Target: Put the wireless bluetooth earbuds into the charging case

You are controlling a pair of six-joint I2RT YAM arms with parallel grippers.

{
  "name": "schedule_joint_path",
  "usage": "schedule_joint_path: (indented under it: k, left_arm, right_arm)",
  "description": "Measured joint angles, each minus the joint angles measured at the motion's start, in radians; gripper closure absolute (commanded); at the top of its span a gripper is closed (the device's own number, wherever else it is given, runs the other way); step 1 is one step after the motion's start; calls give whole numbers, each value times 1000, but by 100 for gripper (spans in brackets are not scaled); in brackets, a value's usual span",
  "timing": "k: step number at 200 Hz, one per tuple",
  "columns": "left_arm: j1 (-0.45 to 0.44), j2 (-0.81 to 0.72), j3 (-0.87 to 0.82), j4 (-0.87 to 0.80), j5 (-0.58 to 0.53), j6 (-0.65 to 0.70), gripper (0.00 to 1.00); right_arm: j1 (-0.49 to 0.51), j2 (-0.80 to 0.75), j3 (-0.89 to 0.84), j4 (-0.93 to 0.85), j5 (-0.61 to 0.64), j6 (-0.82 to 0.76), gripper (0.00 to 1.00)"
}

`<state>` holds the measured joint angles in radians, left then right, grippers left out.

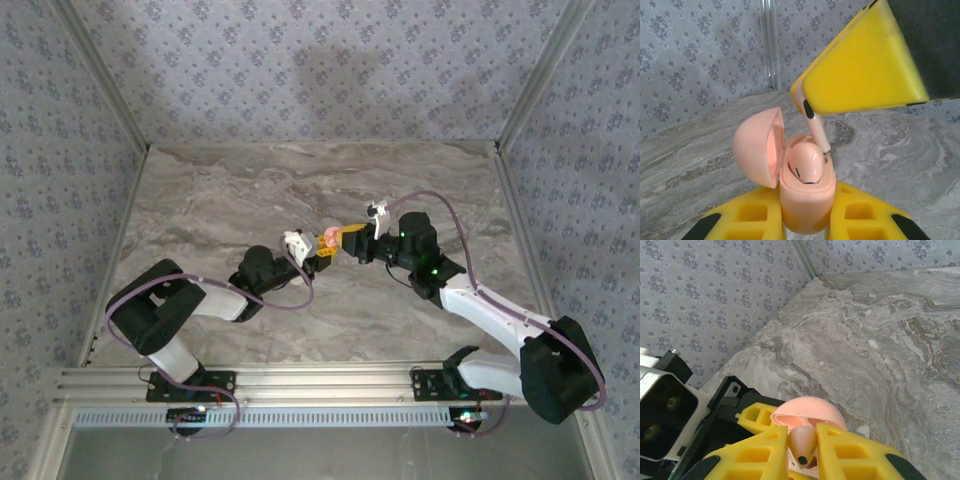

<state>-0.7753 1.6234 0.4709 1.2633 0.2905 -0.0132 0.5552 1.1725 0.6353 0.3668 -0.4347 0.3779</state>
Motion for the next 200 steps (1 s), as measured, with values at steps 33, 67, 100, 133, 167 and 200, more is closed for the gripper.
schedule_joint_path:
  k: [33,67,100,133,167,200]
  left_arm:
    - [0,-3,0,-3,0,0,83]
    - [0,-23,0,-5,-3,0,83]
    - [0,-26,0,-11,-4,0,83]
    - [0,-26,0,-11,-8,0,83]
    - [0,-26,0,-8,-7,-8,83]
    - [0,-26,9,-1,-5,-35,83]
  right_arm:
    - [0,0,-2,0,1,0,80]
    - [0,0,-9,1,2,0,80]
    - [0,0,-10,3,7,0,80]
    - [0,0,-10,4,8,-1,80]
    - [0,-8,-10,3,11,-5,80]
    - [2,-19,-8,8,19,-5,80]
